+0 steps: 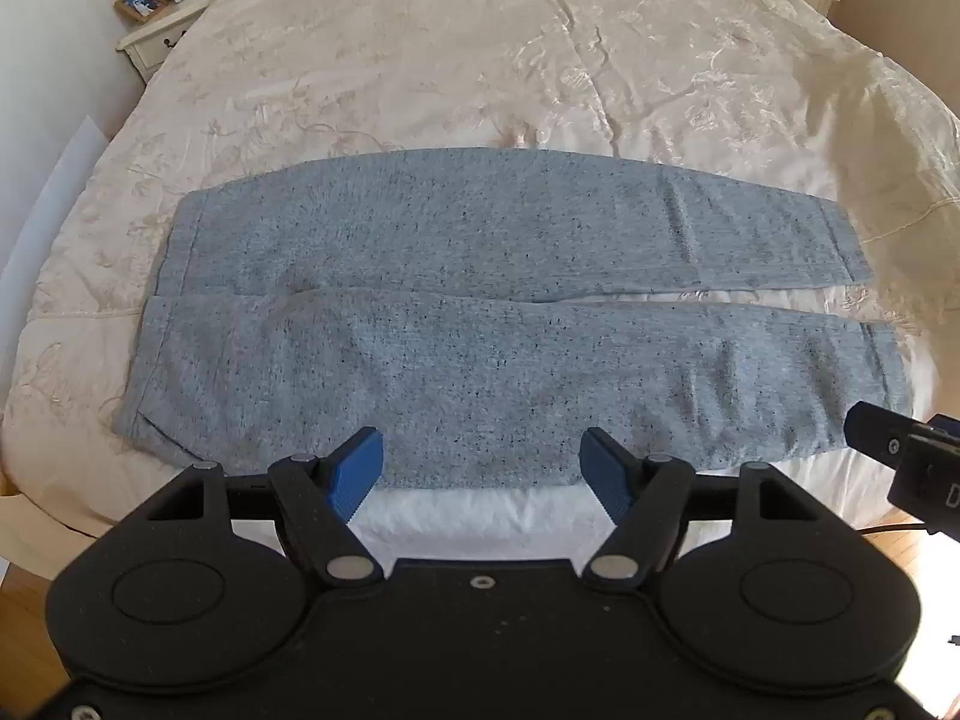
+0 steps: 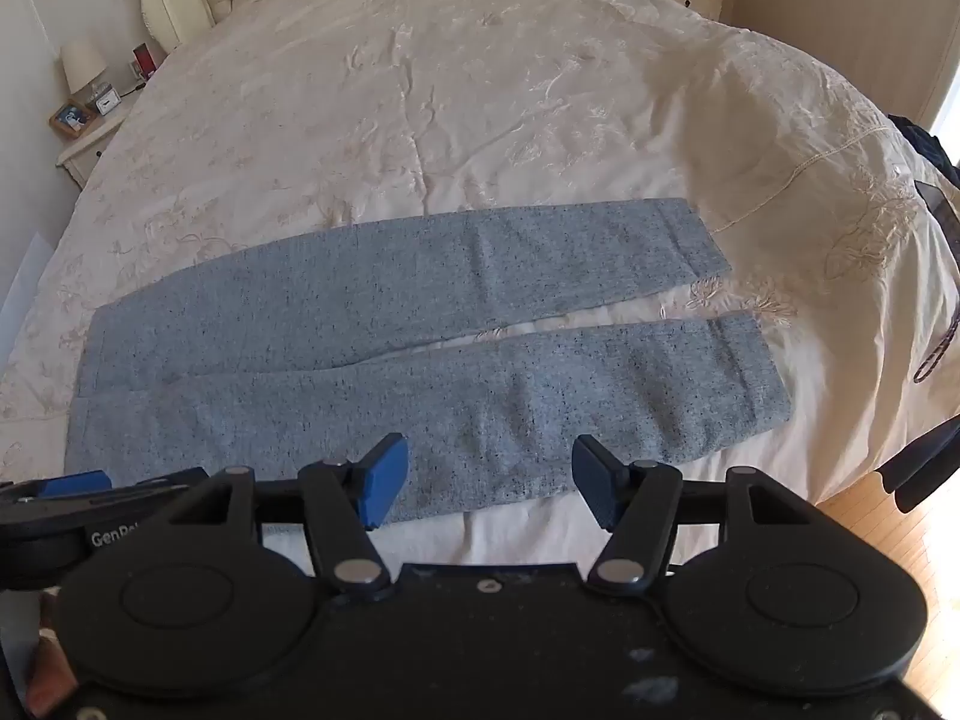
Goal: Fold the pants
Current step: 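Move both grippers over the grey speckled pants toward the legs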
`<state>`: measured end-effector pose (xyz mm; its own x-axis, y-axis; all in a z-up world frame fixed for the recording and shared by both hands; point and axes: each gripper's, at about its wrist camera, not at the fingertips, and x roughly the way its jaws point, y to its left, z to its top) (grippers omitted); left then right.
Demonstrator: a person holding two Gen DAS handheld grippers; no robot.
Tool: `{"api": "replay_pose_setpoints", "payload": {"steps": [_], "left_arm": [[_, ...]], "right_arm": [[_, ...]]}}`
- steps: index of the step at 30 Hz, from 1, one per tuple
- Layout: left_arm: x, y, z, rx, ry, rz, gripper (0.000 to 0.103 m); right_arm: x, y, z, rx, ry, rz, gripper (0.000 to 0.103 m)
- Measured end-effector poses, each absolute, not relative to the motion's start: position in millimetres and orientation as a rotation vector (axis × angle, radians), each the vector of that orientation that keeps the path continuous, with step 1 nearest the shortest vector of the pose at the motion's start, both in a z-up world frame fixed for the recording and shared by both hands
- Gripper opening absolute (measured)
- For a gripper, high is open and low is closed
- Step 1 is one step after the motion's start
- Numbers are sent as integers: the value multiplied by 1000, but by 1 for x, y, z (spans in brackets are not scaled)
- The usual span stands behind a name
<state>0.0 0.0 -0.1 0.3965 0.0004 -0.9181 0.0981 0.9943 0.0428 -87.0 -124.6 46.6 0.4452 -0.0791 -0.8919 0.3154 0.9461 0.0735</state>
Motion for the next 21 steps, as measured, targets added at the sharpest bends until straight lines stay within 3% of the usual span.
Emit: {"api": "replay_pose_setpoints", "payload": {"steps": [21], "left_arm": [[60,24,-36,127,1213,-53,73]], "right_arm": [[-16,-104,23,129,1115,-349,65]]}}
